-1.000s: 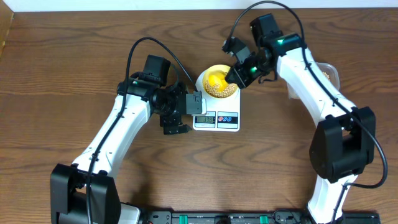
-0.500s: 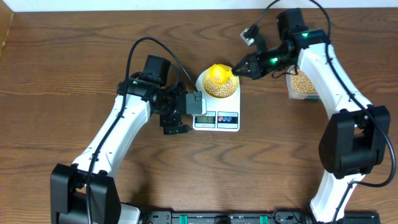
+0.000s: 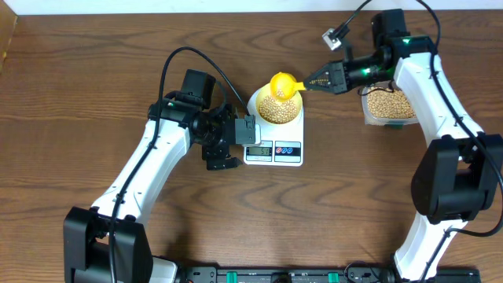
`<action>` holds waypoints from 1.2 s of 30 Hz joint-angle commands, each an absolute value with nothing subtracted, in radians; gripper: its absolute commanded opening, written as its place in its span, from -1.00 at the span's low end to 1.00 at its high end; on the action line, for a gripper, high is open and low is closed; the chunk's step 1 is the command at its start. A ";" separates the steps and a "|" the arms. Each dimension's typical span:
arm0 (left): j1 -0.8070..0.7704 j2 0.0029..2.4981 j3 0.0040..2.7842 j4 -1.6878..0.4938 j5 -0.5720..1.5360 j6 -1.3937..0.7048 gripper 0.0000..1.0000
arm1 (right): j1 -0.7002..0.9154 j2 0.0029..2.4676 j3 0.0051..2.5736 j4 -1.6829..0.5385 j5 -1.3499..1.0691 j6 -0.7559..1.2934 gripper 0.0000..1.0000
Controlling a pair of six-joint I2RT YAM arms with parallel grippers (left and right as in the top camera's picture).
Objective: Scoop item into bowl and weigh 50g on scale
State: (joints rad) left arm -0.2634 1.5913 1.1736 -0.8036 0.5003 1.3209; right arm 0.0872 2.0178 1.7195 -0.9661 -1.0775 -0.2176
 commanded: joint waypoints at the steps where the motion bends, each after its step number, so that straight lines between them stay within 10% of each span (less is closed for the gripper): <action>1: -0.258 1.581 1.171 -0.805 0.523 1.324 0.95 | 0.056 1.933 1.720 -0.979 -1.087 -0.258 -0.99; 36: -0.258 1.581 1.171 -0.805 0.523 1.324 0.95 | -0.146 1.689 1.719 -1.128 0.073 -0.195 -0.98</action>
State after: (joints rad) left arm -0.2634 1.5913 1.1736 -0.8036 0.5003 1.3209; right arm -0.1871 1.6924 1.7191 -1.1324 -0.1081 -0.2119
